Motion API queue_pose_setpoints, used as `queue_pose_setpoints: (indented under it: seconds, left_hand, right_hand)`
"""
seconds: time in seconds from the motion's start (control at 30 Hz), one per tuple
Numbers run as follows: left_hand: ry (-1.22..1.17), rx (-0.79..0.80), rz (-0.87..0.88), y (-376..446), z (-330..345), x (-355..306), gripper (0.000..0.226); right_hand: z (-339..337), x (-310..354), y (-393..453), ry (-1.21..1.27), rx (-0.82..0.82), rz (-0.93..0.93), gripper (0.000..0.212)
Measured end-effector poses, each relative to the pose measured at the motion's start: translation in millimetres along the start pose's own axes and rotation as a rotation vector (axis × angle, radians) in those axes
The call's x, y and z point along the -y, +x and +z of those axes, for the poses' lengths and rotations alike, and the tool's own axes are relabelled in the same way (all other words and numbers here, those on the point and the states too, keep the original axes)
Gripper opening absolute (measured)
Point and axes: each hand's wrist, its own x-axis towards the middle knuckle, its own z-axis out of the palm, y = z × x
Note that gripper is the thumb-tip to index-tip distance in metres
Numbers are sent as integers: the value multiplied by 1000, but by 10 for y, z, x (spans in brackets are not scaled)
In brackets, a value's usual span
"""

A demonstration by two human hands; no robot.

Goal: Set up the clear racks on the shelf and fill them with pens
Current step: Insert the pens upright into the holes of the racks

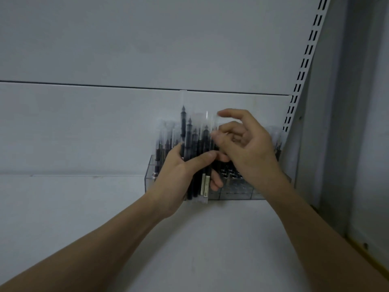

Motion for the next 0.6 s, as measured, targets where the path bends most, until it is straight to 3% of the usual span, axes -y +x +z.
queue_pose_setpoints:
  seconds: [0.07, 0.27, 0.47, 0.6]
  left_hand:
    - [-9, 3, 2, 7, 1, -5, 17]
    - [66, 49, -11, -17, 65, 39, 20]
    - [89, -6, 15, -1, 45, 70, 25]
    - [92, -44, 57, 2, 47, 82, 21]
  right_hand:
    - [26, 6, 1, 71, 5, 22, 30]
    - [-87, 46, 64, 163, -250, -27, 31]
    - [-105, 77, 53, 223, -171, 8, 31]
    - [-119, 120, 54, 230, -244, -35, 38]
